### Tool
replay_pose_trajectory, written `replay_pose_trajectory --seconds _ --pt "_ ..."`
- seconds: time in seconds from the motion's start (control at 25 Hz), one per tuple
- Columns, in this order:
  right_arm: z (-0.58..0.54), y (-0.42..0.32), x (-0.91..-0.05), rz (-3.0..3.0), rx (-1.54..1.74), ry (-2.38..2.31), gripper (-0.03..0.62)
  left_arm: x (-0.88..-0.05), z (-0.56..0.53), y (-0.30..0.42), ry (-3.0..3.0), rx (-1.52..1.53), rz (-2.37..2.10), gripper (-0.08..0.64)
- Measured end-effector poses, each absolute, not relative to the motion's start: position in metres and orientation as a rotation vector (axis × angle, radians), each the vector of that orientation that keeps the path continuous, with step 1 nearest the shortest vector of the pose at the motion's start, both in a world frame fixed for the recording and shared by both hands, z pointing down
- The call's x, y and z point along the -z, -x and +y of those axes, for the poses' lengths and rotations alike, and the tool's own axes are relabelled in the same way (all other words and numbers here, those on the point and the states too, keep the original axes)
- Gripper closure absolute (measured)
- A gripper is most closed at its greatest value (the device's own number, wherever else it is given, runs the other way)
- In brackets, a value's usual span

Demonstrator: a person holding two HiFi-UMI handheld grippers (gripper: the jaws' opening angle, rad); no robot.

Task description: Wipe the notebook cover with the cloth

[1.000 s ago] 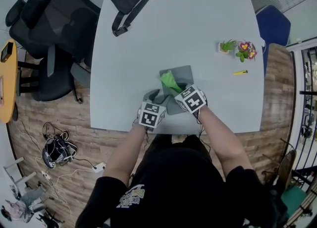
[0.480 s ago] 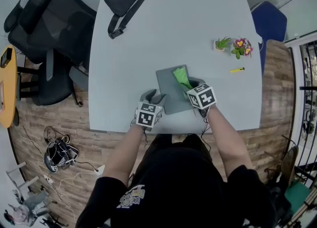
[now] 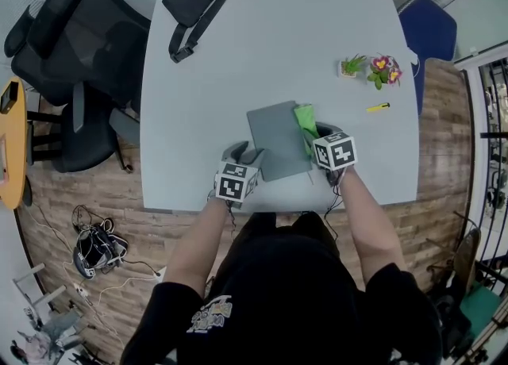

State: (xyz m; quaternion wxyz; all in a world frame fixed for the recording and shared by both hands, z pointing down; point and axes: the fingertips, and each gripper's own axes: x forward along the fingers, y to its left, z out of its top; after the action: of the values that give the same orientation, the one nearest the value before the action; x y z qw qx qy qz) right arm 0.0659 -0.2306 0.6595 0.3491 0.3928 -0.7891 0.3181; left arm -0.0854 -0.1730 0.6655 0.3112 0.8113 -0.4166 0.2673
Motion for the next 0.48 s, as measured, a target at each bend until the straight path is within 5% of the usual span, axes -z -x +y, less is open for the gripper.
replay_pose_trajectory --seconds 0.48 --pt "-0.206 -0.024 -0.645 -2.115 -0.773 -0.976 0.482 -0.665 -0.173 0.085 -2.145 -0.705 -1.102 0.35"
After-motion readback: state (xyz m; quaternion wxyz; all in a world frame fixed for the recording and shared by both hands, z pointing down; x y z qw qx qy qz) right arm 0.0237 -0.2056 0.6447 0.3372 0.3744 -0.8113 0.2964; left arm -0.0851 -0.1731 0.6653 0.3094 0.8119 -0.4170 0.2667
